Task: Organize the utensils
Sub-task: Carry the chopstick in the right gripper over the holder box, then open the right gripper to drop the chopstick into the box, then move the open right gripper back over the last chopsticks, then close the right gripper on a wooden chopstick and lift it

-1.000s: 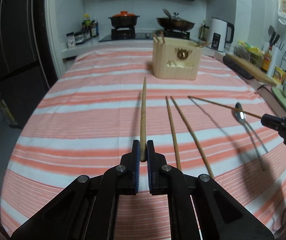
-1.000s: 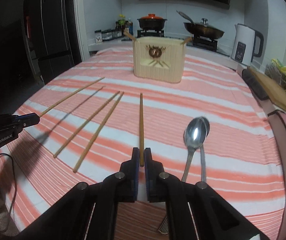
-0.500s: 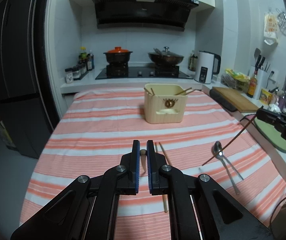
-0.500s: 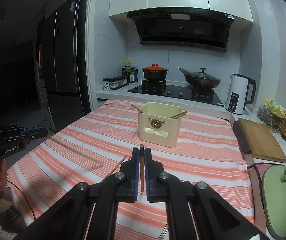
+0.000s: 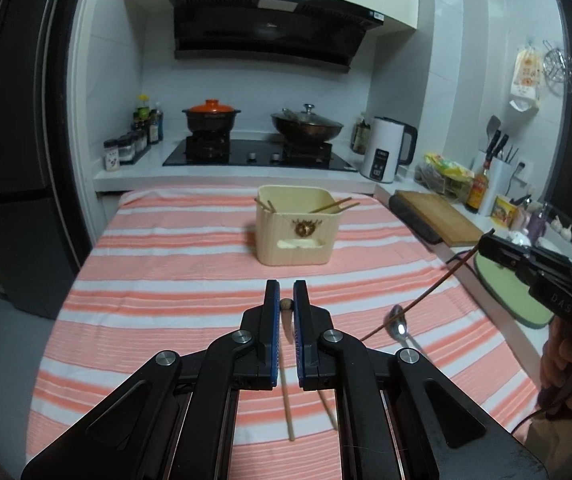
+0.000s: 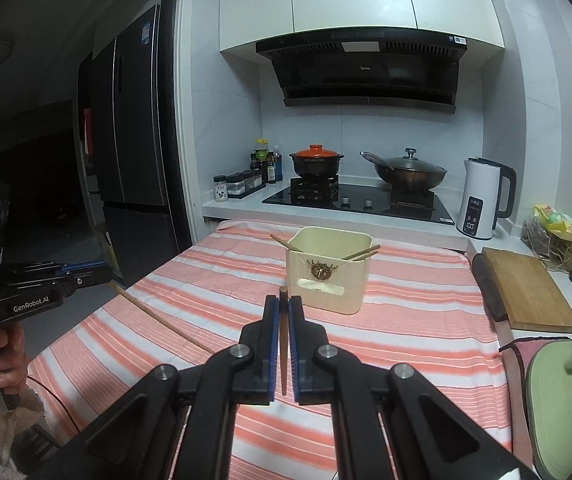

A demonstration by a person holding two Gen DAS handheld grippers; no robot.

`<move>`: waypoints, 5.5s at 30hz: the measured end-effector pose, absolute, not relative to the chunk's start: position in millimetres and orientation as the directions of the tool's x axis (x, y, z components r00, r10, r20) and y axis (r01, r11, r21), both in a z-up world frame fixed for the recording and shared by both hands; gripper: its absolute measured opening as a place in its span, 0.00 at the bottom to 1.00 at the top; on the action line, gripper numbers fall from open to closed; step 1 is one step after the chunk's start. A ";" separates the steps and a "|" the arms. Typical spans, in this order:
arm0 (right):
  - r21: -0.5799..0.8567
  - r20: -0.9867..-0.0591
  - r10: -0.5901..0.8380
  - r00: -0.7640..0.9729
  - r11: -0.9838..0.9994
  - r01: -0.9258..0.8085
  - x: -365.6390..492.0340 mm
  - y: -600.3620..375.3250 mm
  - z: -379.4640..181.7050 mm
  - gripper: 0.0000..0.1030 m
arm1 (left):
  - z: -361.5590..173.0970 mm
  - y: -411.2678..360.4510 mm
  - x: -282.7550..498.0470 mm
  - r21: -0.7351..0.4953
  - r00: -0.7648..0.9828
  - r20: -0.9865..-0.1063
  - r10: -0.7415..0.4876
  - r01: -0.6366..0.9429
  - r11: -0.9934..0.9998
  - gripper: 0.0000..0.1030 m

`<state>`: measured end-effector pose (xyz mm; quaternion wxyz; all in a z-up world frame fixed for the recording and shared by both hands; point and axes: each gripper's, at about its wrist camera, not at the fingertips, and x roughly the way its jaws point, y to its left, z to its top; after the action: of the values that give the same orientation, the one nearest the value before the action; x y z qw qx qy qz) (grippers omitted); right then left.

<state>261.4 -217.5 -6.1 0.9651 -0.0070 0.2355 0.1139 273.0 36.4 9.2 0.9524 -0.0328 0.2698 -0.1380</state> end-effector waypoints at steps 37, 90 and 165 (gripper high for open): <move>0.214 -0.413 0.196 0.889 0.970 -0.114 507.7 -259.3 -28.1 0.05 | 1.4 -20.8 514.5 -0.201 0.793 -0.540 -0.282 0.204 0.958 0.04; 0.163 -0.789 0.333 0.516 0.924 -0.347 271.4 -137.9 -201.0 0.32 | -199.8 -5.6 270.6 0.019 0.600 -0.785 -0.152 0.268 0.963 0.29; -0.016 -0.806 0.145 0.574 0.964 -0.265 264.0 -211.2 -210.5 0.06 | -196.1 8.2 268.0 -0.014 0.610 -0.782 -0.130 0.191 0.982 0.03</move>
<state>264.0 -211.2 -210.5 0.8845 -0.0676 0.4469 0.1158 268.0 8.2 -196.1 0.8965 0.0351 0.4325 -0.0894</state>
